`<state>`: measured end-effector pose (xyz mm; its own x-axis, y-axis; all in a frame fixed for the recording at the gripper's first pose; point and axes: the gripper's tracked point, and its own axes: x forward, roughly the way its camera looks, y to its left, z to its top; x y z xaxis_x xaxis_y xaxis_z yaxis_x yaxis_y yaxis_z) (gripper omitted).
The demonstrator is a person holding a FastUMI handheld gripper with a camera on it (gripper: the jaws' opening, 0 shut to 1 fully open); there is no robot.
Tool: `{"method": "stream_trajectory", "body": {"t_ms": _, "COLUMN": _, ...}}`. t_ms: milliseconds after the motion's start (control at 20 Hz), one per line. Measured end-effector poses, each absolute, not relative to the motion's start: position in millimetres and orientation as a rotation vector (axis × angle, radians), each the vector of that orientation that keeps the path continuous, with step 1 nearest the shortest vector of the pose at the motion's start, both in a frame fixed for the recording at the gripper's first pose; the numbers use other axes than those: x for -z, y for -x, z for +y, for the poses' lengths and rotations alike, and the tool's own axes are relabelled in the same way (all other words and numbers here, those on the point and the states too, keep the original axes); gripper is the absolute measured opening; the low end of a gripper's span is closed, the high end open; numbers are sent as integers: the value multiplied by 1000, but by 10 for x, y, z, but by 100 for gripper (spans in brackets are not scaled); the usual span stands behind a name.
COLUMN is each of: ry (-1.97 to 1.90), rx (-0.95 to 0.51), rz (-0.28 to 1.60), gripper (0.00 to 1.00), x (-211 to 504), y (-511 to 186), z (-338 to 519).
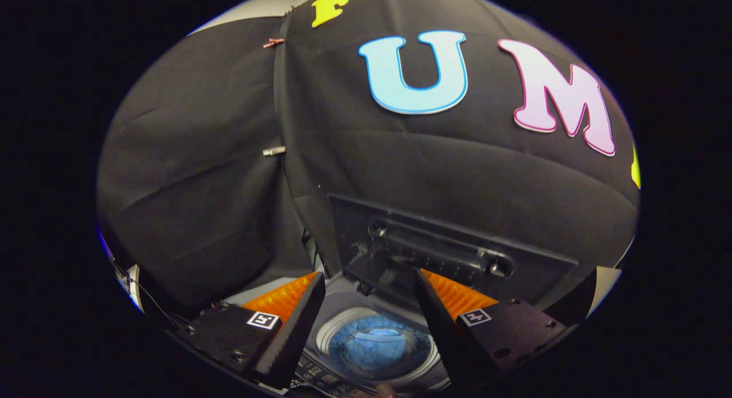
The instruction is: Put the clothes into the washing machine and then close the washing machine lid.
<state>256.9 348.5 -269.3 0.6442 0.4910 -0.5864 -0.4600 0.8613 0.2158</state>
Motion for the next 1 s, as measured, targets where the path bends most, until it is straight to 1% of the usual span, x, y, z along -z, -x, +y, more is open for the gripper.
{"method": "stream_trajectory", "body": {"t_ms": 200, "ry": -73, "rx": -514, "rz": 509, "gripper": 99, "x": 2323, "y": -2833, "z": 3413}}
{"method": "stream_trajectory", "body": {"t_ms": 350, "ry": -125, "rx": -456, "rz": 415, "gripper": 99, "x": 2201, "y": -3065, "z": 3287}}
{"method": "stream_trajectory", "body": {"t_ms": 700, "ry": -193, "rx": -232, "rz": 432, "gripper": 99, "x": 2521, "y": -3574, "z": 2807}}
{"method": "stream_trajectory", "body": {"t_ms": 1000, "ry": -122, "rx": -142, "rz": 530, "gripper": 99, "x": 2923, "y": -3720, "z": 2615}}
